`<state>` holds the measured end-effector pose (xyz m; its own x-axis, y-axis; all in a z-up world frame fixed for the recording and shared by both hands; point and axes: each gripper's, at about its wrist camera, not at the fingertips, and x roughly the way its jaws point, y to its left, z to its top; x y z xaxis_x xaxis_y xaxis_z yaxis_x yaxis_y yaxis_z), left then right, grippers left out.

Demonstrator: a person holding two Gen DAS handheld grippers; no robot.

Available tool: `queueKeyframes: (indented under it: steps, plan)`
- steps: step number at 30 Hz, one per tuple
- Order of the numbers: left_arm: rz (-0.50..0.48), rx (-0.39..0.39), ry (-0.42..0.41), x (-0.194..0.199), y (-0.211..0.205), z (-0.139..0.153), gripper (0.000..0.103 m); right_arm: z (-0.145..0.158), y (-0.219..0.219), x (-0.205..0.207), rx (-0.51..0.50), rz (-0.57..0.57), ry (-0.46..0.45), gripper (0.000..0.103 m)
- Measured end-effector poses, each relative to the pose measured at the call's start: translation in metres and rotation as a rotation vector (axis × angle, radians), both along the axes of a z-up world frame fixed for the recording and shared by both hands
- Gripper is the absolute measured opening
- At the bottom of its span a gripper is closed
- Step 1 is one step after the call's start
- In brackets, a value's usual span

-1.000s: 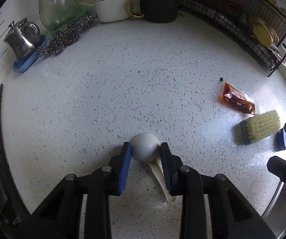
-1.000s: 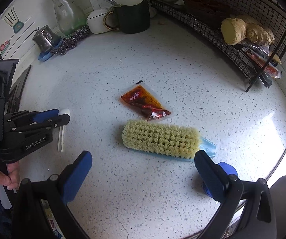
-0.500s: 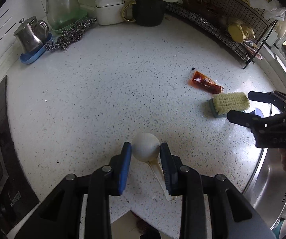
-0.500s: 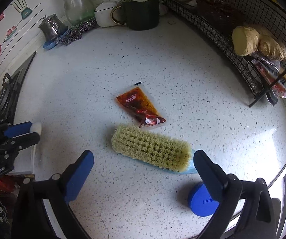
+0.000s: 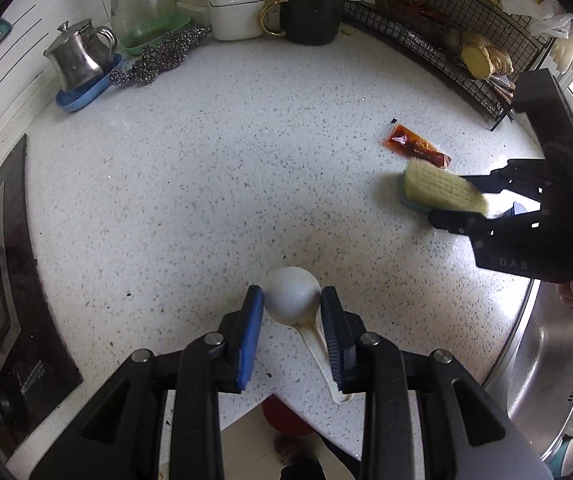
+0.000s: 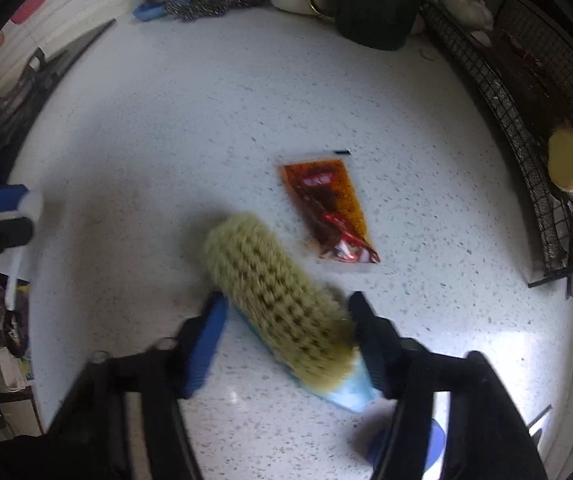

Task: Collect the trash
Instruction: 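Grasp the white measuring spoon with the left gripper while the right gripper grasps the yellow brush, then carry the spoon and brush down toward the red bucket with both grippers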

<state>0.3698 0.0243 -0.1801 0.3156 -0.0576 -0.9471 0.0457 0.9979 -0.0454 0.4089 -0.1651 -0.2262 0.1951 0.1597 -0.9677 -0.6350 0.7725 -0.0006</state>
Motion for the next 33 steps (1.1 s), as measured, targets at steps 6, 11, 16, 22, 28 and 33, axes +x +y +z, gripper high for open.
queueKeyframes:
  steps: [6,11,16,22,28,33]
  plan:
    - [0.015,0.002,-0.009,-0.011,0.007,0.007,0.028,0.004,0.016,-0.013,0.017,0.02,-0.044,0.038]
    - [0.032,0.007,-0.032,-0.027,0.019,0.022,0.028,0.026,0.029,-0.031,0.047,0.037,-0.106,0.037]
    - [0.039,-0.004,-0.063,-0.05,0.032,0.038,0.028,0.059,0.045,-0.058,0.069,0.026,-0.133,0.037]
    - [0.016,-0.019,-0.111,-0.089,0.045,0.061,0.028,0.087,0.047,-0.1,0.08,-0.004,-0.154,0.037]
    - [-0.02,-0.021,-0.144,-0.133,0.054,0.076,0.028,0.1,0.052,-0.148,0.099,-0.057,-0.147,0.037]
    - [-0.052,-0.028,-0.165,-0.172,0.059,0.081,0.028,0.109,0.06,-0.199,0.112,-0.101,-0.145,0.037]
